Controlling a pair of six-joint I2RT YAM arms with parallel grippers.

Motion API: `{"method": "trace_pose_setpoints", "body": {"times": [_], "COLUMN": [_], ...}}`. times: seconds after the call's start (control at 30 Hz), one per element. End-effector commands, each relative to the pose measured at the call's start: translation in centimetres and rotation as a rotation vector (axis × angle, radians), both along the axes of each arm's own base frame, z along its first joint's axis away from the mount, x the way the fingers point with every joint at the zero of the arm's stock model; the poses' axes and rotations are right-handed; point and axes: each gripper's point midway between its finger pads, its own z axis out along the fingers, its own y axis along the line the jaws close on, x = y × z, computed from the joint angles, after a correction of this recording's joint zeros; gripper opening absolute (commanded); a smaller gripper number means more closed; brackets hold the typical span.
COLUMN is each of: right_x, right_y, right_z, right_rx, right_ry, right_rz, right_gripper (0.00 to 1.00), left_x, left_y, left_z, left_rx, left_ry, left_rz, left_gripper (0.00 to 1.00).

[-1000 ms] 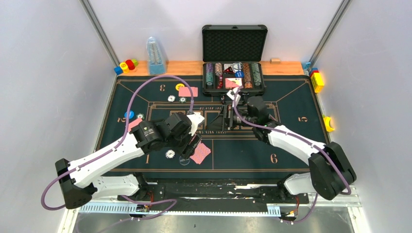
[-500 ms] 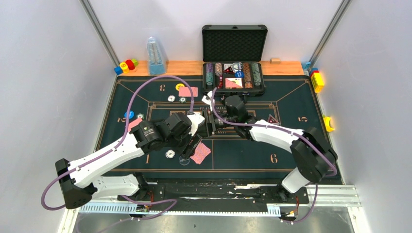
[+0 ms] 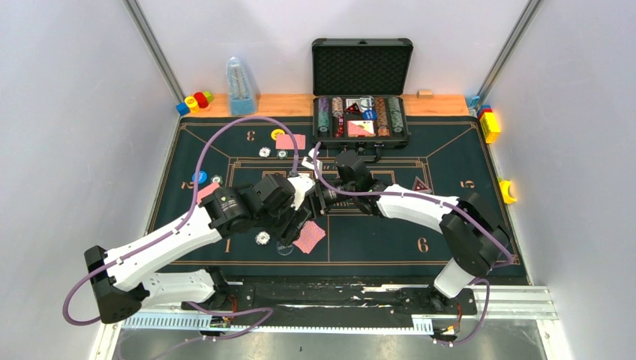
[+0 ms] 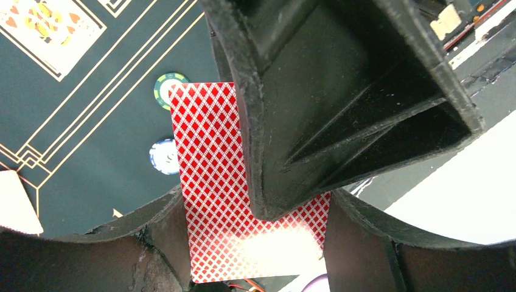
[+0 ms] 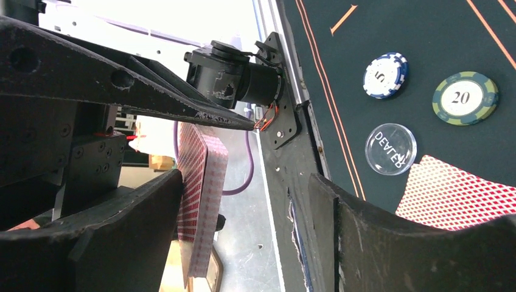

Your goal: Distribute texas hold em gaming equipment

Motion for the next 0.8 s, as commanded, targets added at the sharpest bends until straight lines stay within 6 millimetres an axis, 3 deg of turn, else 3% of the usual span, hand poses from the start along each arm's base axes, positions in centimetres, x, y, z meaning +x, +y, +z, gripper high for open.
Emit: {"method": "trace_pose_setpoints", "body": {"times": [0.0,0.3,0.77], "right_x": [1.7,3.2,2.0], "right_y": [-0.2,-1.7,-2.4], "right_z": [0.9,1.6,4.8], "right_rx": [-0.022,-0.046,0.017], "right_ry": [-0.086,-0.118,-0.197], "right_rz": [-0.081,-0.160,-0.122], "right_gripper": [0.75,0.71,0.65], "left_x": [0.4,0.3,0.4], "left_y": [-0.6,-0.6,-0.6], "left_z": [1.6,1.7,1.6], "left_rx": [-0.071,-0.077,-0.070], "left_ry": [-0.047,-0.051,-0.048], "left_rz": [-0.012,-0.014,-0.011], "left_gripper": [0.00,0.00,0.00]}}
